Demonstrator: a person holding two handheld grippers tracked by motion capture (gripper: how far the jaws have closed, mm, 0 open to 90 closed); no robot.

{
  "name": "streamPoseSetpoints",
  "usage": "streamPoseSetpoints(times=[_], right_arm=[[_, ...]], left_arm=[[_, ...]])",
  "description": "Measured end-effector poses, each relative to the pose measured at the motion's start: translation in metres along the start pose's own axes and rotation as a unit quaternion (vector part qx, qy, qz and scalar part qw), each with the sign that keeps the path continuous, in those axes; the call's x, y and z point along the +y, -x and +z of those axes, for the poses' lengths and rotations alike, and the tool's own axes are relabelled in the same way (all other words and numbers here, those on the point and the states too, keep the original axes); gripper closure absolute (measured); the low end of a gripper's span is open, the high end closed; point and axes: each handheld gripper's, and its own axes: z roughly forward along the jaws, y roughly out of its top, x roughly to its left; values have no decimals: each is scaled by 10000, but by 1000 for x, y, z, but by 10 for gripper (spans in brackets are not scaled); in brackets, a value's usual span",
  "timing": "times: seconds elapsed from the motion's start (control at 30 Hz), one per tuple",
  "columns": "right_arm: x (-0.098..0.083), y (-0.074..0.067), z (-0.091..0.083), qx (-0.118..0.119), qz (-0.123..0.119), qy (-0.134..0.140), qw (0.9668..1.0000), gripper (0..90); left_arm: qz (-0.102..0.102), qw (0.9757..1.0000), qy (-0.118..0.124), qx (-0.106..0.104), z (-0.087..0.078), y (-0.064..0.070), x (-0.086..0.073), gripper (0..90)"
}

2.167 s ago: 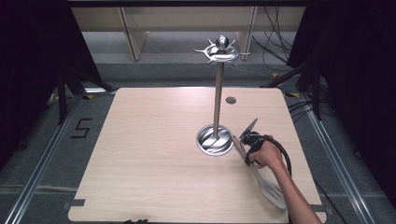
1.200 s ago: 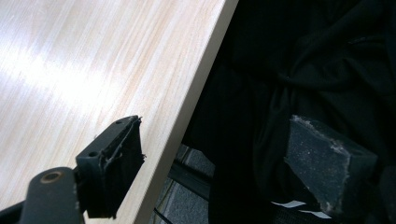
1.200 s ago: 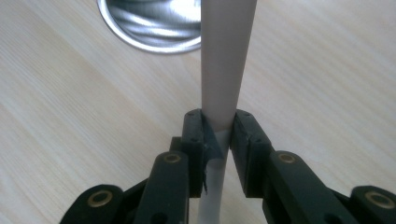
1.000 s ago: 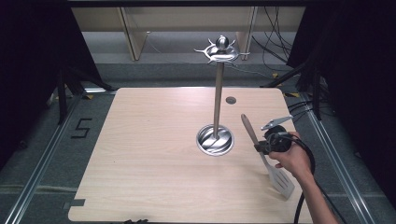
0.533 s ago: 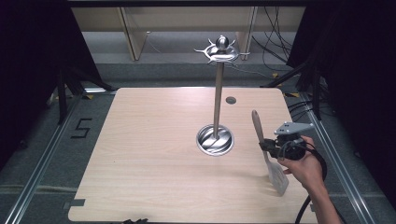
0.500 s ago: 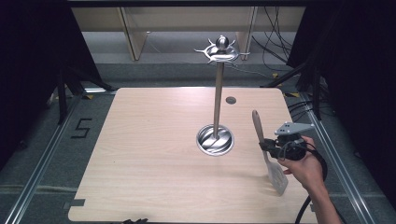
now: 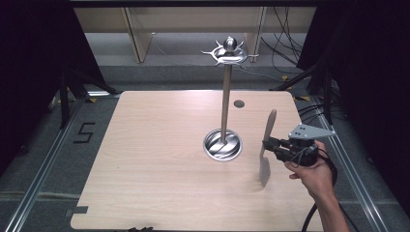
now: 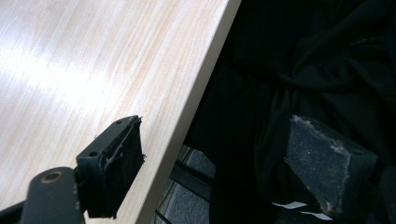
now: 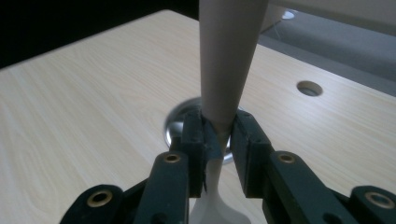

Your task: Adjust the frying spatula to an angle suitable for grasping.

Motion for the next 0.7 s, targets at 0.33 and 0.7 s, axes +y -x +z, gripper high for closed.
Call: streamPoseSetpoints(times=[0.33, 0.7], right_arm=[[25, -6, -2, -51, -99, 282, 9995, 766], [47, -5, 6, -105, -135, 383, 9991, 765]], left_arm=[[9, 10000, 7, -1, 0, 0, 0, 180], [-8, 10000, 5, 26, 0, 0, 0, 180]])
